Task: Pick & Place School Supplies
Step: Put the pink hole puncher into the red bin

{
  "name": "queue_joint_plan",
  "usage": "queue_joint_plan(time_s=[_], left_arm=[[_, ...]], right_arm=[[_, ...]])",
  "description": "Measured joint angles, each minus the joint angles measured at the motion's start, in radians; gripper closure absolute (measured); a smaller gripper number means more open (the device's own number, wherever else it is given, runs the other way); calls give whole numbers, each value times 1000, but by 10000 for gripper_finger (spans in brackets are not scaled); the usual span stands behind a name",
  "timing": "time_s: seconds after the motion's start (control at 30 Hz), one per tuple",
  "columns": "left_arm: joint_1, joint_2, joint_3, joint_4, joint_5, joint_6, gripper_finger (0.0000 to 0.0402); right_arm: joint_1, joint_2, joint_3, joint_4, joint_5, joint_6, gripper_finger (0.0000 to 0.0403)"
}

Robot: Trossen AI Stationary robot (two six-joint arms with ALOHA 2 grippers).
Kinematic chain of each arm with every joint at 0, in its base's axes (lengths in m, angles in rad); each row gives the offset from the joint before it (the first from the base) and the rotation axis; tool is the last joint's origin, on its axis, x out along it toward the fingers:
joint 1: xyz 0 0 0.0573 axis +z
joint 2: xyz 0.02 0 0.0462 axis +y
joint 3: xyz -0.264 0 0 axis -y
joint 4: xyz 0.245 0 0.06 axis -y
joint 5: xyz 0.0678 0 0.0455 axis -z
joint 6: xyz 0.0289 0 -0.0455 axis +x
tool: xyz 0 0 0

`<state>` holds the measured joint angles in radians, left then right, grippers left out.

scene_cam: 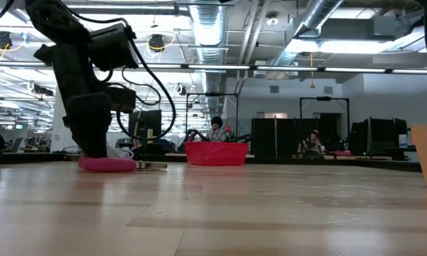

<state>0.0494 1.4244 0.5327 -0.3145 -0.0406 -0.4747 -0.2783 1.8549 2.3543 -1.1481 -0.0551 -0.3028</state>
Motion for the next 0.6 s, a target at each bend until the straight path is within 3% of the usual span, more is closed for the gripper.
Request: queue_joint_plan(time_s=[0.1, 0.23, 0.6], left_arm=[[3, 3, -1, 4, -11, 5, 275], [23, -7, -4, 7, -2, 8, 366], [81, -124, 30, 45, 23, 4, 371]], right_arm=[[0, 0, 0, -4, 0, -1, 235], [0, 0, 0, -4, 0, -8, 243], [-7, 0, 0, 11, 1, -19, 252]])
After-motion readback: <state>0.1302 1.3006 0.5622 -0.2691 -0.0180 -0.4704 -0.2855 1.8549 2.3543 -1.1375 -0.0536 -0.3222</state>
